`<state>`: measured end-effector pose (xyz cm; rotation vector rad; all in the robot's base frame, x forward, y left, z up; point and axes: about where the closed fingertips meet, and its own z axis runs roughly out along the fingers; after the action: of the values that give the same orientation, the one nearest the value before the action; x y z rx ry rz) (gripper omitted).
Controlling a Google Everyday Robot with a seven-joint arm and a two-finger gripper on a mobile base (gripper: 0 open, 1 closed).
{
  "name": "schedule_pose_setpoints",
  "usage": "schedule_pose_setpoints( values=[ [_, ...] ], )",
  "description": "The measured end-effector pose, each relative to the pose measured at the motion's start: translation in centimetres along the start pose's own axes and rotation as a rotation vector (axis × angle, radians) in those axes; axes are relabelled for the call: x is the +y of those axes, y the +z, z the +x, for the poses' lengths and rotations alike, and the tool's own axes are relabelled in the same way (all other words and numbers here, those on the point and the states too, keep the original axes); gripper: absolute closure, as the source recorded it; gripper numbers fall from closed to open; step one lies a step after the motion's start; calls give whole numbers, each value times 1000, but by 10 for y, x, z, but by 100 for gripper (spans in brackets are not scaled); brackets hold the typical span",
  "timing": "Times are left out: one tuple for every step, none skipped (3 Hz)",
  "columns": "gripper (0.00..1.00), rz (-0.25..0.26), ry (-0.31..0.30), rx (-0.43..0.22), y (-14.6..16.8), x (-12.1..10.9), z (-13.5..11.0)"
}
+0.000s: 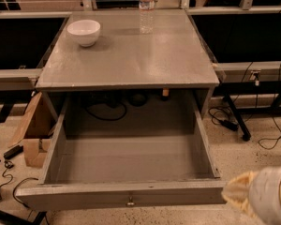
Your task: Close top drawer
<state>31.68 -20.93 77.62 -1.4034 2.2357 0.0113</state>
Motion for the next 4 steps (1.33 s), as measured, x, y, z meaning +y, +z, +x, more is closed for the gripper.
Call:
schedule_pose_setpoints(
  values=[
    [100, -12, 72, -51, 48, 45, 38],
    [100, -40, 107, -78, 87, 70, 53],
    [100, -42, 119, -82, 96, 75, 57],
    [100, -46, 117, -89, 100, 74, 56]
  ],
)
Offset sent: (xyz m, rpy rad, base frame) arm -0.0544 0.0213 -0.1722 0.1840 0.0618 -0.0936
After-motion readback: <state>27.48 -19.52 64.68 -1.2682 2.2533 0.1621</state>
